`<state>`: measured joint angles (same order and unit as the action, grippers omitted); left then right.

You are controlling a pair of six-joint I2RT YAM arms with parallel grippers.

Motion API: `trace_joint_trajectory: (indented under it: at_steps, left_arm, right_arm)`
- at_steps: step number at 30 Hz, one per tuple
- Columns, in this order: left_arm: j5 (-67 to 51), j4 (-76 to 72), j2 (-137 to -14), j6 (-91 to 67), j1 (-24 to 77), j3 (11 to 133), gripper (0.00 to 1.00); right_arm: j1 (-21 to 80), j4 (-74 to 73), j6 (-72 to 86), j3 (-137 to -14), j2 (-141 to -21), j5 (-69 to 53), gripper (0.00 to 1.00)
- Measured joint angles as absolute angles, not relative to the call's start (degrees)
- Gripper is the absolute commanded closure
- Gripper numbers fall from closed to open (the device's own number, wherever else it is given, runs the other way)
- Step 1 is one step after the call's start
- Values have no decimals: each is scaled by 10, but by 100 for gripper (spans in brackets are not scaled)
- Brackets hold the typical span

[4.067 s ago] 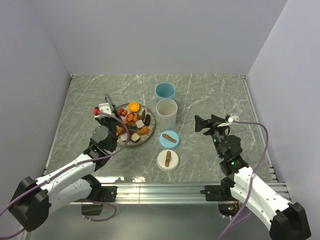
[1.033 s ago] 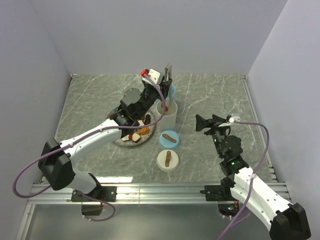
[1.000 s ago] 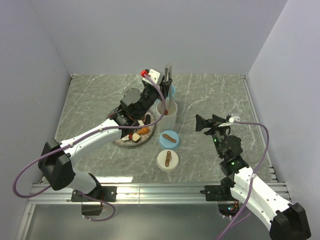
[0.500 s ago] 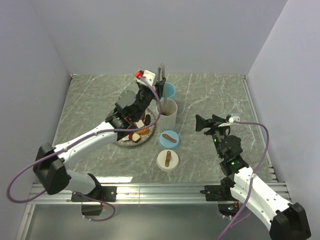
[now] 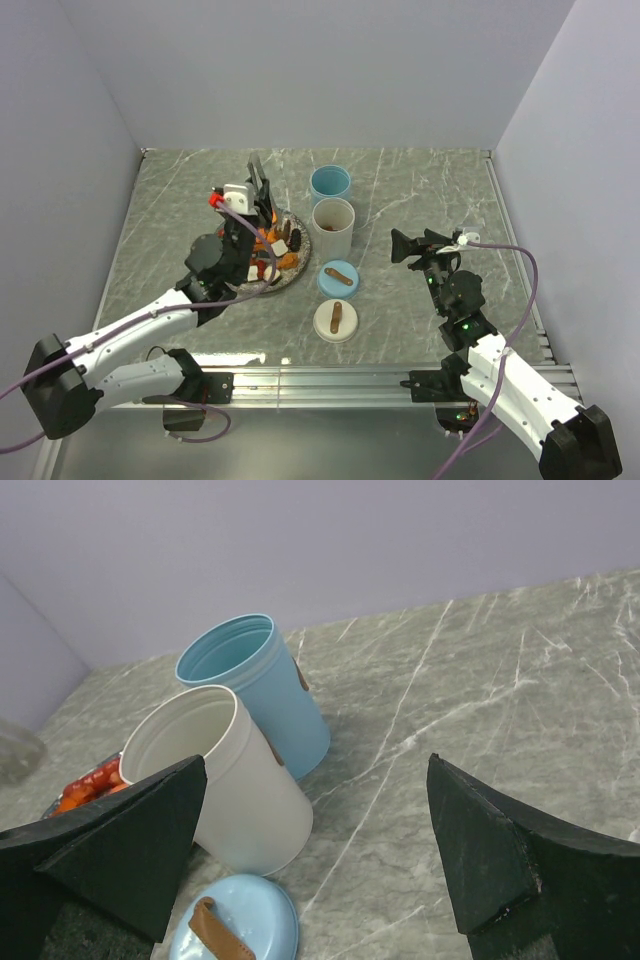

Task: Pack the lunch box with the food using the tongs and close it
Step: Pick up the food using the clamp

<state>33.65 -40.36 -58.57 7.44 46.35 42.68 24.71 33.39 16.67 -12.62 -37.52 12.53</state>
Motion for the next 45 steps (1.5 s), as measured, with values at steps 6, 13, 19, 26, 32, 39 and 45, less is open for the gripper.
trace_joint_trajectory:
  at_steps: [6,13,19,26,32,39,45]
  left_arm:
    - [391,-432,-608,78,463,333,61]
    - [420,-482,-625,82,463,297,60]
    - [425,-515,-640,83,463,286,59]
    - [425,-526,-648,83,463,272,58]
    - [425,-538,-656,83,463,265,58]
    - [424,-552,-683,83,463,264,58]
    - [425,-571,-705,86,463,265,74]
  right_arm:
    - [247,334,167,-126,-378,125,2]
    - [247,334,167,-126,-381,124,2]
    - [247,334,167,-126,-381,124,2]
    - [247,334,167,-126,-381,124,2]
    - [247,334,167,-126,-381,124,2]
    - [247,334,167,-126,-381,124,2]
    - [247,334,167,-126,-381,124,2]
